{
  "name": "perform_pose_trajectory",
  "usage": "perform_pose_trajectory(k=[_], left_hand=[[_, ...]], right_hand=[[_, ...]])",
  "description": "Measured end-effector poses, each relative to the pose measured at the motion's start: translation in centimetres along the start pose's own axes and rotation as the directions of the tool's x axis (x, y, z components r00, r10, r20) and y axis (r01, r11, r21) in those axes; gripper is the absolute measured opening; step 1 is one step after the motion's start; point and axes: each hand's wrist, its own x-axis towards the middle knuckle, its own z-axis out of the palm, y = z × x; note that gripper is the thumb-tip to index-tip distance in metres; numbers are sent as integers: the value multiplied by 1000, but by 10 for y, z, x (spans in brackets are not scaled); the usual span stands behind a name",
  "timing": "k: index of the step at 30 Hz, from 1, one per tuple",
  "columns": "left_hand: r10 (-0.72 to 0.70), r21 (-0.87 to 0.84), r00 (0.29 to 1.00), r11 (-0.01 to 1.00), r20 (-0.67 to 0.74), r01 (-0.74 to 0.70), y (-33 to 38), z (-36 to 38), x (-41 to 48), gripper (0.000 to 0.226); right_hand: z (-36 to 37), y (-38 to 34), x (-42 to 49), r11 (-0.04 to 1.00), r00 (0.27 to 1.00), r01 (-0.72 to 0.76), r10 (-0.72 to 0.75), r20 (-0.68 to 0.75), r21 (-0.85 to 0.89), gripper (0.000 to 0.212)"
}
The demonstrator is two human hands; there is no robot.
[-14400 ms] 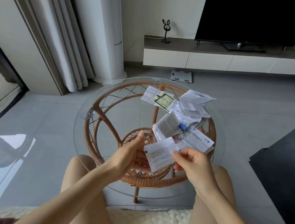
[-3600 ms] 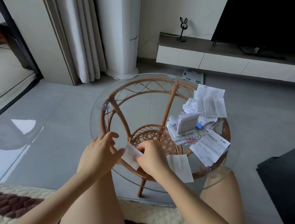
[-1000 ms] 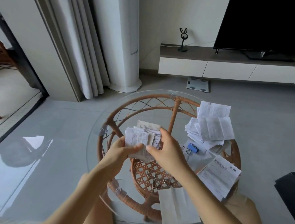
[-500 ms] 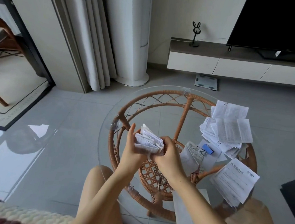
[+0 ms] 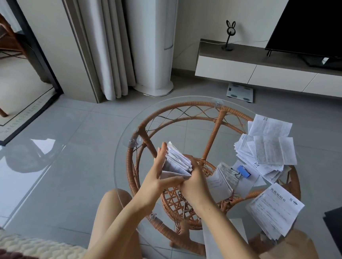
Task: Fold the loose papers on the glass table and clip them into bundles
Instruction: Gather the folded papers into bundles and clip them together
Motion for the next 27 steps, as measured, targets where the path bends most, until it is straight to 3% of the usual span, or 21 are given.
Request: perform_pose_trajectory(k=[4,11,13,17,22,27], left_hand=[[-10,1,1000,1000,11,10,-3,-2,0,91],[93,-36,991,995,-93,-96,-3,0,1,81],[89,-53,987,994,-135,-97,-3,4,4,69],[88,-60,964,993,-251,-107,-1,12,7,21],[35,-68,969,996,-246,-54,0,18,8,41],[16,-77,998,997,-59,-20,-1,12,2,41]], right_hand=[[-2,-1,1,999,1000,-19,20,16,-38,30],[-3,-2,1,955,995,86,-99,-32,-284,19],[-2,-1,0,949,994,94,-106,-24,-301,25],[-4,-1,-3,979,991,93,-109,-79,-184,31],[0,8,2,979,987,84,-108,-119,-185,24],[2,2,1,977,983,78,-109,-149,-200,11]])
